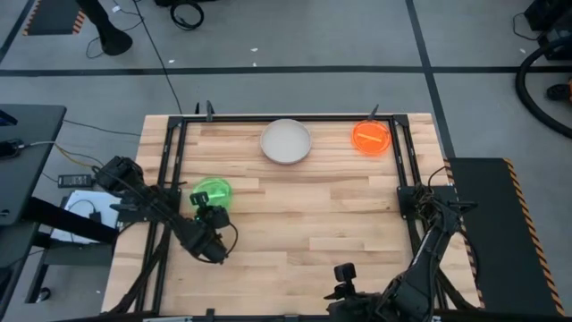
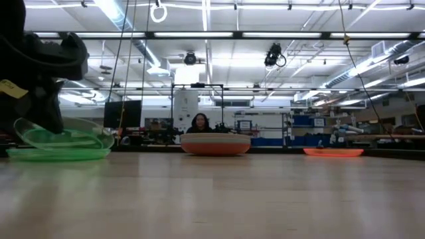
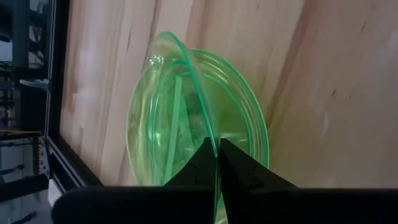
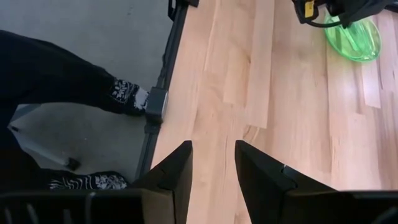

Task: Stack plastic plates
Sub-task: Stack the bottom green plate on top of the top green plate

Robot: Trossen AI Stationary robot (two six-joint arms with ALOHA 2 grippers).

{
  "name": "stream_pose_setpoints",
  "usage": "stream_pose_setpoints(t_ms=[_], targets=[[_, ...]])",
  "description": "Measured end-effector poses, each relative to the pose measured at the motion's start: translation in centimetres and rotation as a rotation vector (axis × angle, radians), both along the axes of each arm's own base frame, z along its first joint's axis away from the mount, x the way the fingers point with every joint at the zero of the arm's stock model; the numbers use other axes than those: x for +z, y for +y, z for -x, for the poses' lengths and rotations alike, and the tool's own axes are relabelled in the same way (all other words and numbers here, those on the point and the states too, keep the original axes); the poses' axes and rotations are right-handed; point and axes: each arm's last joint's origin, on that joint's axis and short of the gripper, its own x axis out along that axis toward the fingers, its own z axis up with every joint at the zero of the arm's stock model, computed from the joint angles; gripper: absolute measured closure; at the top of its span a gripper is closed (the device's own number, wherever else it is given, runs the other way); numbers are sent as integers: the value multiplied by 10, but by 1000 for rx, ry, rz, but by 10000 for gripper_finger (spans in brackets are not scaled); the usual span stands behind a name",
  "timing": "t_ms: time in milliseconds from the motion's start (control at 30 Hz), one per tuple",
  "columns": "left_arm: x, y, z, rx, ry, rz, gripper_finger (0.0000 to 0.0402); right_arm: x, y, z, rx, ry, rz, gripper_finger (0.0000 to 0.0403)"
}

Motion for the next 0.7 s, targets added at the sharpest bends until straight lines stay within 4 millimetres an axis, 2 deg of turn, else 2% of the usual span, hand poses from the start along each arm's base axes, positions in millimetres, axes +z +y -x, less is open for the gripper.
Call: stream_pose_setpoints(t_ms=[300, 700], targets=[[0, 1, 0, 19, 10, 13, 377, 0, 1, -1, 0, -7, -9, 273], [2, 6, 5, 35, 88, -18, 234, 0, 1, -1, 0, -10, -15, 273]])
